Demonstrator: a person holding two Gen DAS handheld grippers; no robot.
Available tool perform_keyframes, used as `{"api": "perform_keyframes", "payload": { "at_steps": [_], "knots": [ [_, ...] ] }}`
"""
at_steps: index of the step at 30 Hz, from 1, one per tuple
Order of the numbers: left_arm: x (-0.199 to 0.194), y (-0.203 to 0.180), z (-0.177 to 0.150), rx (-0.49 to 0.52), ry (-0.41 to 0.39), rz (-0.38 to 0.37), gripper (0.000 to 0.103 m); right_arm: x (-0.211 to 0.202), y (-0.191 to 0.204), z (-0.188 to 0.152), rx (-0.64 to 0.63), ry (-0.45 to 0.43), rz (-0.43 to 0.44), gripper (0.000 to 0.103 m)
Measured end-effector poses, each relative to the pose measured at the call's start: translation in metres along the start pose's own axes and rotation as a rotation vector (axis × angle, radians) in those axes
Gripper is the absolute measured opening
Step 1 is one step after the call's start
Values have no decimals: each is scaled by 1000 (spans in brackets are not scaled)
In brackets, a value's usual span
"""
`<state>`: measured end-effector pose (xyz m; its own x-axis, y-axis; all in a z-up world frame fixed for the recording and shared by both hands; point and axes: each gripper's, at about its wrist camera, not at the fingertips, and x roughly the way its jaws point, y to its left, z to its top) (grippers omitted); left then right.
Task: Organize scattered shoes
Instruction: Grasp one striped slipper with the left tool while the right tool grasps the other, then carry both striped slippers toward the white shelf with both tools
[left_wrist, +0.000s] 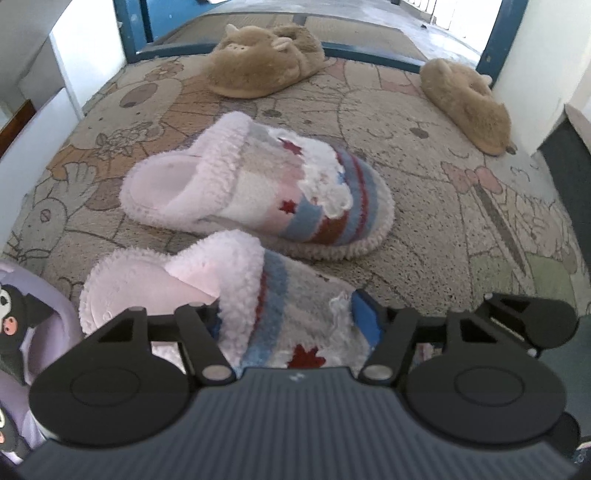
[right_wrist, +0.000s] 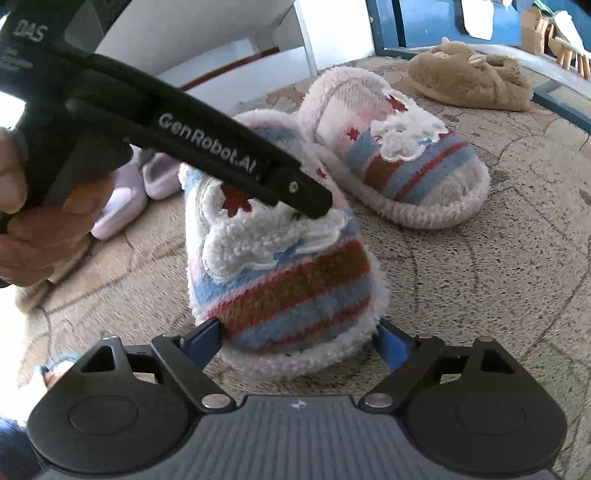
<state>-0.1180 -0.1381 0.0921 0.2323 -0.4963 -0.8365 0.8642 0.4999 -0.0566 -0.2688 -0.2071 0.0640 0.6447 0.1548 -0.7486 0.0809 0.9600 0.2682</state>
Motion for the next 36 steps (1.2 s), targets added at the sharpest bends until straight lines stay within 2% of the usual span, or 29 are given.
{"api": "perform_keyframes", "payload": {
  "at_steps": [9,16,21,25,32,36],
  "knots": [
    [-21,1,11,72,-83,41,61,1,3,14,45,-58,26,88],
    [-23,29,24,41,-95,70,61,14,9,38,40,-93,37,88],
    [-28,62,45,4,-143,95,62,19,14,67,20,-138,37,88],
    [-18,88,56,-28,-172,123,63,48,14,100,6,-126,30,88],
    [4,139,62,-112,-164,144,62,91,23,122,4,-119,23,88],
    [13,155,64,-116,-161,159,62,111,28,132,-37,-110,-8,87]
  ]
}}
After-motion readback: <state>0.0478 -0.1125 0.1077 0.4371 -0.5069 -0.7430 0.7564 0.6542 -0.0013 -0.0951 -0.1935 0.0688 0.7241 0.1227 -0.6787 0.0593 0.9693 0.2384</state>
